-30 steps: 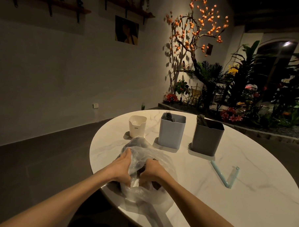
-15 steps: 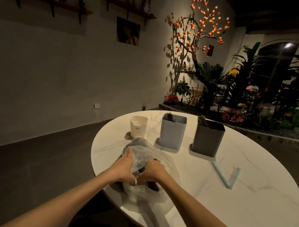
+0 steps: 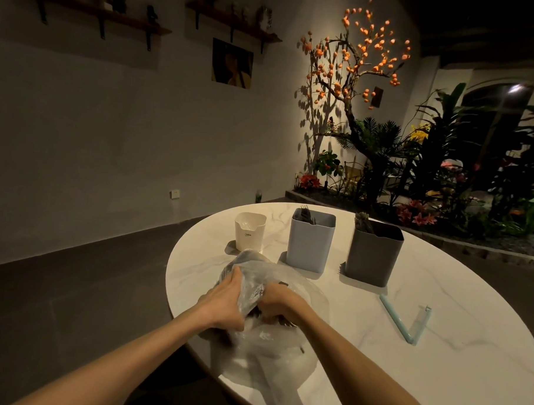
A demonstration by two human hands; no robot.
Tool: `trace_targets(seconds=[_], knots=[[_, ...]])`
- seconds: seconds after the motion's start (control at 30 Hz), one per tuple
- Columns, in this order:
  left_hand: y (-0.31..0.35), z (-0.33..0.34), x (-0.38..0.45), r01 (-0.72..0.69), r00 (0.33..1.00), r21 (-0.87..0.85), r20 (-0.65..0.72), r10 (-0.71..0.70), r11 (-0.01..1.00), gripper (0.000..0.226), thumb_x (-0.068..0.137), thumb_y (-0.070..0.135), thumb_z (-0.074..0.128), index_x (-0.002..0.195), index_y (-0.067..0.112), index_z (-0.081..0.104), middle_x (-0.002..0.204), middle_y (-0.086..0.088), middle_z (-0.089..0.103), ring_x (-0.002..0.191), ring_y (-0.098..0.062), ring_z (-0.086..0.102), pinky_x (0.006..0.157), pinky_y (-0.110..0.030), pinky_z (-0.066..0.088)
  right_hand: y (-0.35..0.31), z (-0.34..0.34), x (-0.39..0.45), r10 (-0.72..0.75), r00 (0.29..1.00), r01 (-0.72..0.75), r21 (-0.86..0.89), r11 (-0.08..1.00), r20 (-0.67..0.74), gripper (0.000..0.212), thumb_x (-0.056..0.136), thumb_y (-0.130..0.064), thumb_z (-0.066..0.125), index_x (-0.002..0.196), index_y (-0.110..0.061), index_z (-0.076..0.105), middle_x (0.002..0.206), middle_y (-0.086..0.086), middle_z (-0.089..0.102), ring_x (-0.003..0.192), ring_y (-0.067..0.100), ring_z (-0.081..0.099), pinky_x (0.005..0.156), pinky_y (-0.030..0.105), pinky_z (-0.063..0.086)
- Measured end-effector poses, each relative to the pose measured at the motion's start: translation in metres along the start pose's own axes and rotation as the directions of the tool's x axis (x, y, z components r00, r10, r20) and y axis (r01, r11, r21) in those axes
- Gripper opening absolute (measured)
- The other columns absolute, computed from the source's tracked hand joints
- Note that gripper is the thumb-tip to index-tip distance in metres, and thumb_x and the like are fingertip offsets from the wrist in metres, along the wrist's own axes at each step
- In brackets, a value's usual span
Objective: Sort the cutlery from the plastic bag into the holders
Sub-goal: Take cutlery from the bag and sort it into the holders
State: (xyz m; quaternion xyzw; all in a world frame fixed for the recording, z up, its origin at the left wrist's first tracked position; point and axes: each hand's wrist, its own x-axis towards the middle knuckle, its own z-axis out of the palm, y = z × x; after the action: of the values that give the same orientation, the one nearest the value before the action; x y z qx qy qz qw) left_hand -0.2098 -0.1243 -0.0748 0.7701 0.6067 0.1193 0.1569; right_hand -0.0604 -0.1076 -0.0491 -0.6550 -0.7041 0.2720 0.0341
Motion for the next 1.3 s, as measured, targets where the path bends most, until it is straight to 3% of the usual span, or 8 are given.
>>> trace_targets(seconds=[0.03, 0.13, 0.37, 0.57, 0.67, 0.77, 0.93, 1.3], knots=[[0.001, 0.0, 0.001, -0.035, 0.999, -0.004, -0.001, 0.035, 0.999, 0.125, 0.06, 0.033, 0.075, 0.157, 0.027, -0.004, 0.158, -0.002, 0.024, 0.134, -0.025, 0.045, 0.099, -0.039, 0.053, 0.001, -0.004, -0.003, -0.016, 1.0, 0.016, 0.004, 1.0, 0.02, 0.007, 0.097, -0.01, 0.056, 0.098, -0.004, 0.06, 0.077, 0.005, 0.055, 0.064, 0.017, 0.054, 0.057, 0.023, 0.043], [0.01, -0.002, 0.001, -0.096, 0.995, -0.057, -0.039, 0.094, 0.994, 0.122, 0.057, 0.031, 0.075, 0.155, 0.035, 0.002, 0.156, 0.001, 0.026, 0.142, -0.024, 0.034, 0.107, -0.042, 0.048, 0.01, -0.017, 0.0, 0.048, 0.993, -0.061, 0.123, 0.99, 0.11, 0.032, 0.104, -0.007, 0.045, 0.073, -0.013, 0.045, 0.071, 0.001, 0.044, 0.056, 0.005, 0.044, 0.048, 0.011, 0.038], [0.042, -0.015, 0.002, -0.076, 0.969, -0.276, -0.245, 0.006, 0.958, 0.056, 0.086, 0.024, 0.068, 0.134, 0.03, 0.041, 0.128, 0.008, 0.049, 0.12, -0.019, 0.053, 0.1, -0.034, 0.049, 0.02, -0.04, -0.016, 0.121, 0.979, -0.164, 0.278, 0.946, 0.166, 0.013, 0.101, -0.005, 0.038, 0.101, -0.001, 0.051, 0.072, 0.011, 0.052, 0.054, 0.014, 0.046, 0.047, 0.021, 0.041], [0.072, -0.026, 0.005, -0.149, 0.945, -0.321, -0.325, 0.039, 0.935, 0.048, 0.091, 0.003, 0.054, 0.135, 0.018, 0.042, 0.129, -0.001, 0.048, 0.112, -0.016, 0.045, 0.088, -0.028, 0.038, 0.038, -0.059, -0.054, 0.106, 0.965, -0.181, 0.313, 0.932, 0.241, 0.022, 0.101, -0.001, 0.038, 0.081, -0.007, 0.045, 0.063, 0.008, 0.041, 0.033, 0.008, 0.039, 0.037, 0.013, 0.031], [0.085, -0.029, 0.014, -0.15, 0.936, -0.344, -0.35, 0.022, 0.927, 0.046, 0.094, 0.004, 0.051, 0.137, 0.016, 0.042, 0.133, -0.006, 0.05, 0.119, -0.023, 0.05, 0.093, -0.033, 0.045, 0.055, -0.068, -0.068, 0.063, 0.967, -0.134, 0.283, 0.95, 0.245, 0.016, 0.102, -0.005, 0.045, 0.086, -0.005, 0.048, 0.065, 0.01, 0.047, 0.042, 0.012, 0.042, 0.037, 0.016, 0.033], [0.098, -0.032, 0.021, -0.106, 0.938, -0.337, -0.346, -0.018, 0.935, 0.049, 0.1, 0.009, 0.049, 0.147, 0.013, 0.037, 0.147, -0.011, 0.045, 0.132, -0.029, 0.045, 0.109, -0.04, 0.04, 0.074, -0.078, -0.078, 0.026, 0.962, -0.112, 0.307, 0.945, 0.272, 0.012, 0.102, -0.008, 0.048, 0.09, -0.007, 0.046, 0.068, 0.008, 0.045, 0.052, 0.013, 0.041, 0.038, 0.018, 0.033], [0.111, -0.031, 0.04, -0.027, 0.942, -0.358, -0.321, -0.096, 0.934, 0.049, 0.101, 0.01, 0.046, 0.15, 0.015, 0.039, 0.149, -0.013, 0.046, 0.132, -0.032, 0.046, 0.105, -0.04, 0.041, 0.114, -0.101, -0.095, -0.019, 0.965, -0.082, 0.37, 0.925, 0.262, 0.01, 0.102, -0.015, 0.054, 0.1, -0.007, 0.048, 0.07, 0.004, 0.048, 0.051, 0.009, 0.043, 0.046, 0.02, 0.035], [0.096, -0.012, 0.083, 0.059, 0.977, -0.643, -0.118, -0.175, 0.764, 0.024, 0.096, 0.01, 0.057, 0.116, 0.018, 0.067, 0.113, -0.01, 0.067, 0.097, -0.021, 0.06, 0.075, -0.029, 0.05, 0.171, -0.138, -0.114, -0.135, 0.958, -0.03, 0.558, 0.829, 0.252, 0.013, 0.102, -0.021, 0.057, 0.104, -0.008, 0.055, 0.07, 0.003, 0.045, 0.053, 0.008, 0.039, 0.047, 0.018, 0.036]])
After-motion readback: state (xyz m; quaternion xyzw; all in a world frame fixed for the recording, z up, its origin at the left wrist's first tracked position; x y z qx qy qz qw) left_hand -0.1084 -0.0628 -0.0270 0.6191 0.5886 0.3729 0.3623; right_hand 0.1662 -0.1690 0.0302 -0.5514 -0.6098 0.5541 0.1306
